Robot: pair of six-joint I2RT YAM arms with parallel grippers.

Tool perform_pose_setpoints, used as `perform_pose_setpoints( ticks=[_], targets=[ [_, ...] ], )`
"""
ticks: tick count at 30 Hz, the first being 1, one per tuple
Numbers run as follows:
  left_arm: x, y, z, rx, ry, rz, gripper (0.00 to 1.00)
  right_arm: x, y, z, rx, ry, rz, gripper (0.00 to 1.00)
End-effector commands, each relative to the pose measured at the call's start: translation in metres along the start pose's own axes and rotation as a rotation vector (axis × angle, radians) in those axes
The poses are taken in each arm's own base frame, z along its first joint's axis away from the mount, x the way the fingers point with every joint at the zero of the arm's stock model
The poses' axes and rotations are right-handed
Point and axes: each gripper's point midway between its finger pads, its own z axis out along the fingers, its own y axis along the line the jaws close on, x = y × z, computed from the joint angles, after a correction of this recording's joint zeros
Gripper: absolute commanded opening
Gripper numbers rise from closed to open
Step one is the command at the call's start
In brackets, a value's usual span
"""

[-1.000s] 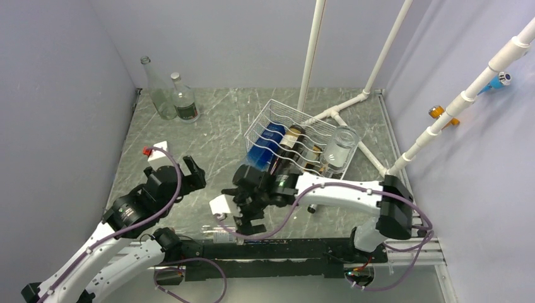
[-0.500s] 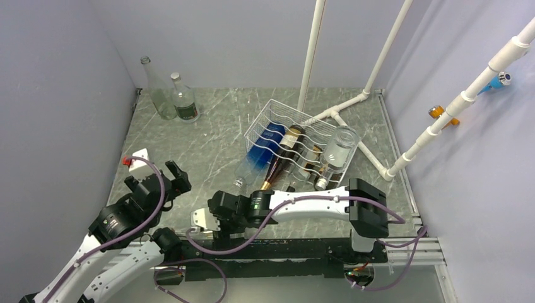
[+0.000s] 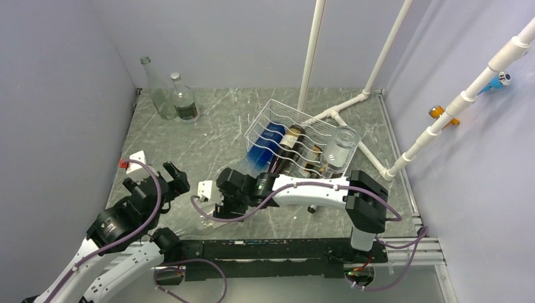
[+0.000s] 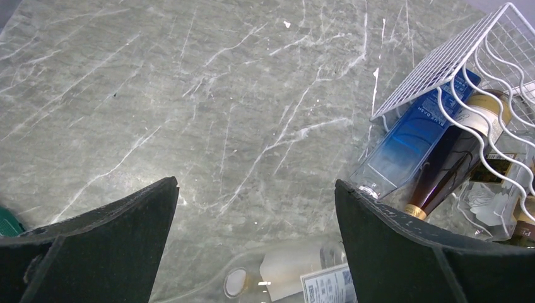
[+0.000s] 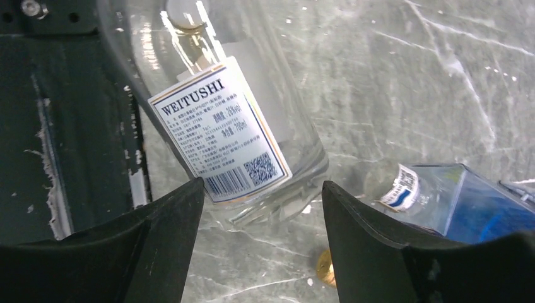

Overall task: Take the wine bottle off the wine rack
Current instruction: Pick up the wine bottle from the center of the board.

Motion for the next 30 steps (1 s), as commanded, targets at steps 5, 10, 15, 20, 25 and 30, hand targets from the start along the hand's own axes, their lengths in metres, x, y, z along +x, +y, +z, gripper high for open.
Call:
perform_pose_setpoints(
  ticks=[5, 10, 15, 20, 25, 30],
  targets=[
    [0.002, -0.013, 0.005, 0.031, 0.01, -0.028, 0.99, 0.019, -0.016, -0.003, -0.026, 0.012, 0.057, 0.7],
    [0.004, -0.014, 0.005, 0.033, 0.016, -0.031, 1.0, 0.016, -0.002, -0.007, -0.125, -0.001, 0.013, 0.81],
    [0.005, -0.013, 0.005, 0.039, 0.013, -0.039, 1.0, 0.004, 0.005, -0.013, -0.182, -0.036, -0.053, 0.95],
    [0.003, -0.009, 0.004, 0.029, 0.003, -0.043, 0.99, -0.017, 0.001, -0.008, -0.151, -0.063, -0.121, 0.99],
    [-0.004, -0.005, -0.002, 0.026, -0.014, -0.048, 1.0, -0.041, -0.007, 0.005, -0.121, -0.063, -0.16, 1.0],
    [-0.009, 0.004, -0.007, 0.011, -0.034, -0.056, 1.0, -0.045, 0.002, 0.024, -0.158, -0.036, -0.167, 1.0]
  ],
)
